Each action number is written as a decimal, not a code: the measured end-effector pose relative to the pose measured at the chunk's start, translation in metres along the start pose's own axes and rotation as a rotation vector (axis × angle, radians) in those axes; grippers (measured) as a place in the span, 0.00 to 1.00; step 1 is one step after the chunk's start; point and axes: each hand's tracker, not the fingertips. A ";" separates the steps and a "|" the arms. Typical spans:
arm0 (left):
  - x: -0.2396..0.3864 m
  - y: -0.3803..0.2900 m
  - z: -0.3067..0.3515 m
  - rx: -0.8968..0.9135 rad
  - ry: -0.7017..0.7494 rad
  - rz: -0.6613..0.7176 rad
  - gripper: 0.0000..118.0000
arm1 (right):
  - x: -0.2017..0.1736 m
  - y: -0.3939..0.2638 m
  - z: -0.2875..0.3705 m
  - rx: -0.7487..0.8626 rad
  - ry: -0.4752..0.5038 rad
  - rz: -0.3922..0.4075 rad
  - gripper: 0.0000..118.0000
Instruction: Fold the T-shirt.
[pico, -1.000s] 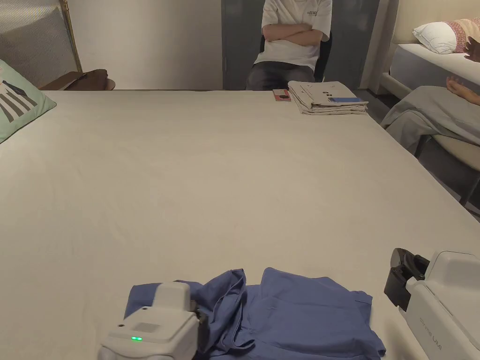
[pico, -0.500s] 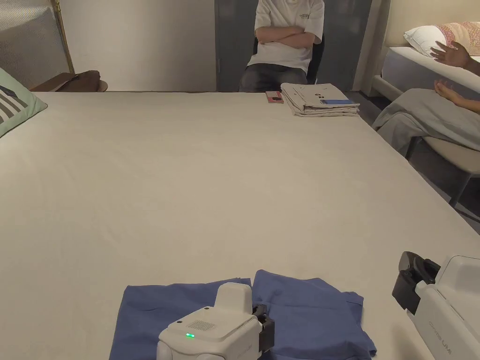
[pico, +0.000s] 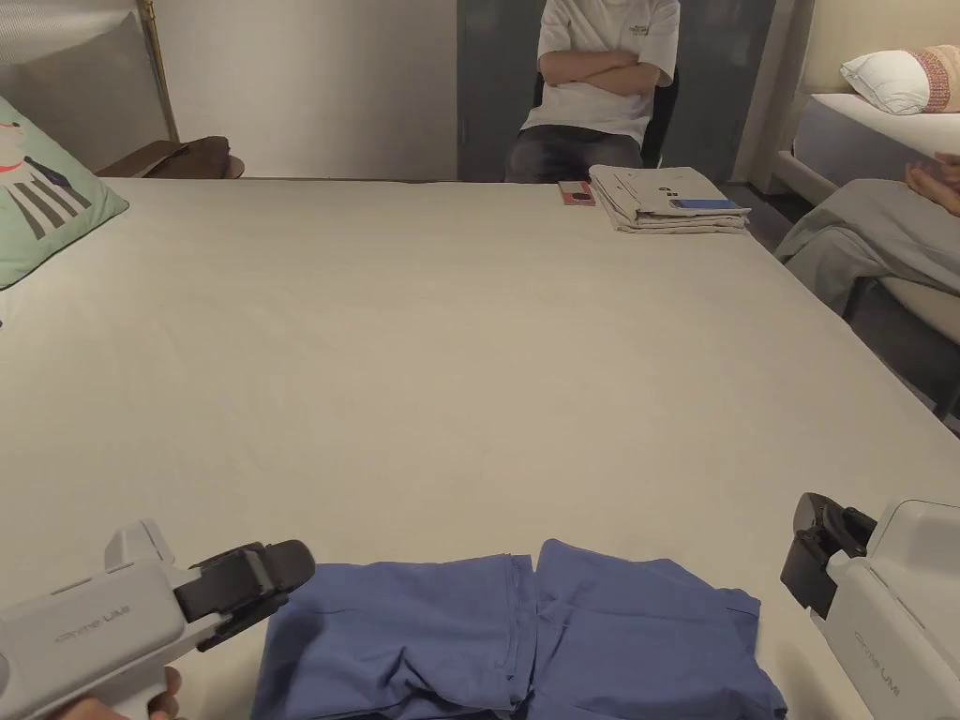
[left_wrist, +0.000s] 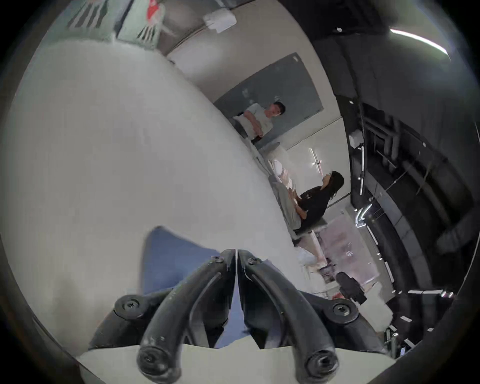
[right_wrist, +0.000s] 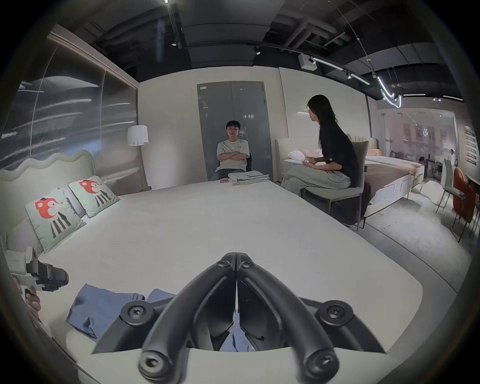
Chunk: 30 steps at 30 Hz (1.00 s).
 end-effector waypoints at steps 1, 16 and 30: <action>-0.010 0.005 0.002 -0.033 0.012 0.021 0.82 | -0.003 -0.001 -0.001 -0.004 0.009 0.002 0.00; -0.052 -0.005 -0.035 -0.164 -0.140 0.340 0.53 | -0.023 0.005 -0.002 -0.014 0.026 0.062 0.00; -0.062 0.011 0.026 -0.087 0.074 0.302 0.05 | -0.028 0.007 -0.004 -0.010 0.036 0.063 0.00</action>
